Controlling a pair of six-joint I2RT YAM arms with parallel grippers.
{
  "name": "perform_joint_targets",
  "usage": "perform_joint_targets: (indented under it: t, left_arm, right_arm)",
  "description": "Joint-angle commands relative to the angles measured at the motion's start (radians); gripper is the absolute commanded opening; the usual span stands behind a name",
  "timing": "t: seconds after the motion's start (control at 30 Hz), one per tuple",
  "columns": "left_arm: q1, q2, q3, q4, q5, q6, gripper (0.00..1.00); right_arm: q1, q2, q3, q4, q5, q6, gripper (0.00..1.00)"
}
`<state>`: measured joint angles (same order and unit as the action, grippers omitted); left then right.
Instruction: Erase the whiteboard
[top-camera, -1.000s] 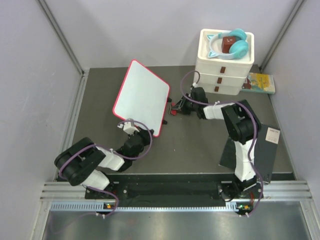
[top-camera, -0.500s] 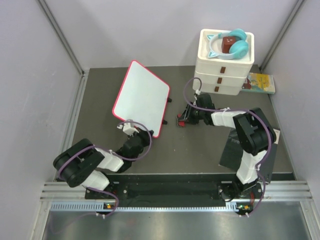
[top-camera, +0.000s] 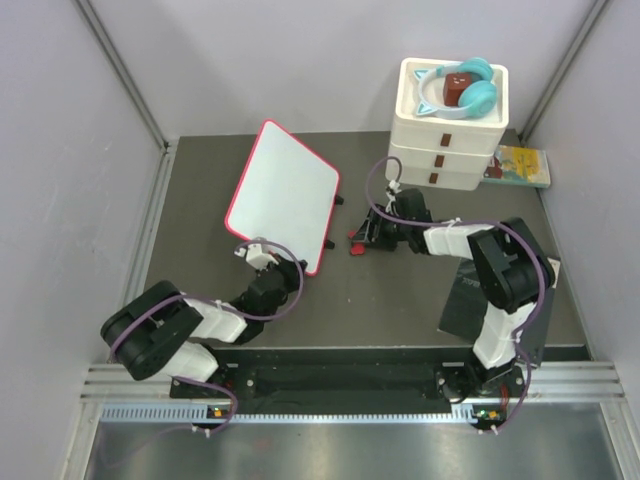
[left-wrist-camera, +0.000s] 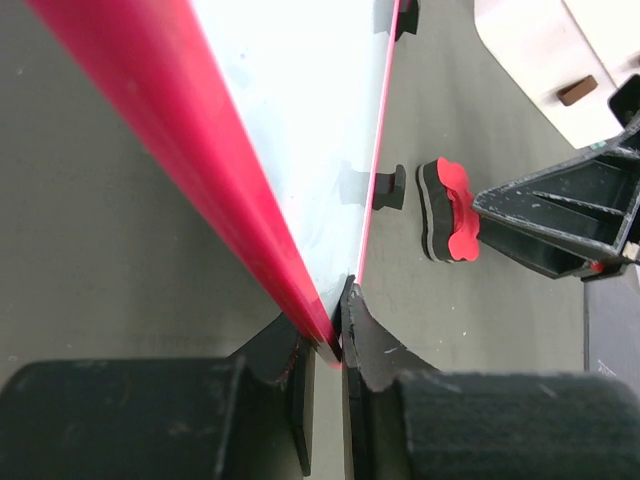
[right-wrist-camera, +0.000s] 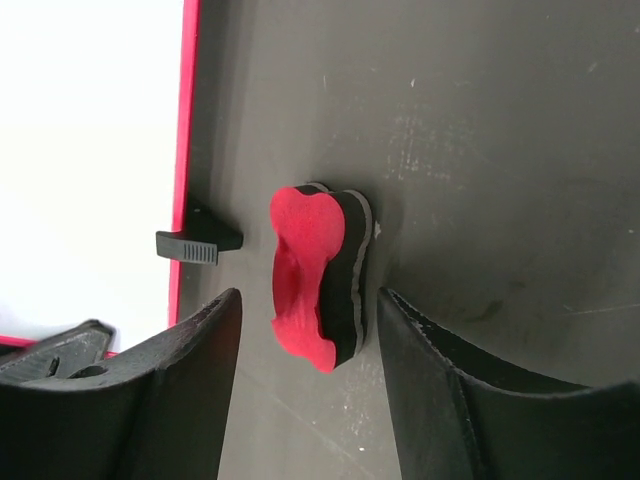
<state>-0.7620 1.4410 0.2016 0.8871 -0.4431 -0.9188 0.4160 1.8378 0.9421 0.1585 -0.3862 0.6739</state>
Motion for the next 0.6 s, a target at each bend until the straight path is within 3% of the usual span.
perform_joint_targets:
  t: [0.0,0.3,0.33,0.47,0.57]
  left_arm:
    - [-0.017,0.009,-0.024,-0.479,0.043,0.078,0.00]
    - [-0.019,0.012,-0.011,-0.510,0.044,0.060,0.01]
    - [-0.022,0.007,-0.017,-0.487,0.058,0.078,0.03]
    - [-0.028,-0.019,-0.067,-0.410,0.080,0.087,0.31]
    - [-0.030,-0.051,-0.080,-0.399,0.081,0.093,0.39]
  right_arm:
    - [-0.003,-0.038,-0.046,-0.005,0.032,-0.025,0.57]
    - [-0.002,-0.127,-0.071,0.004,0.035,-0.045,0.57]
    - [-0.002,-0.133,-0.074,0.003,0.038,-0.046,0.57]
    - [-0.002,-0.146,-0.074,0.009,0.029,-0.048,0.57]
    - [-0.002,-0.132,-0.068,0.033,-0.015,-0.039,0.57]
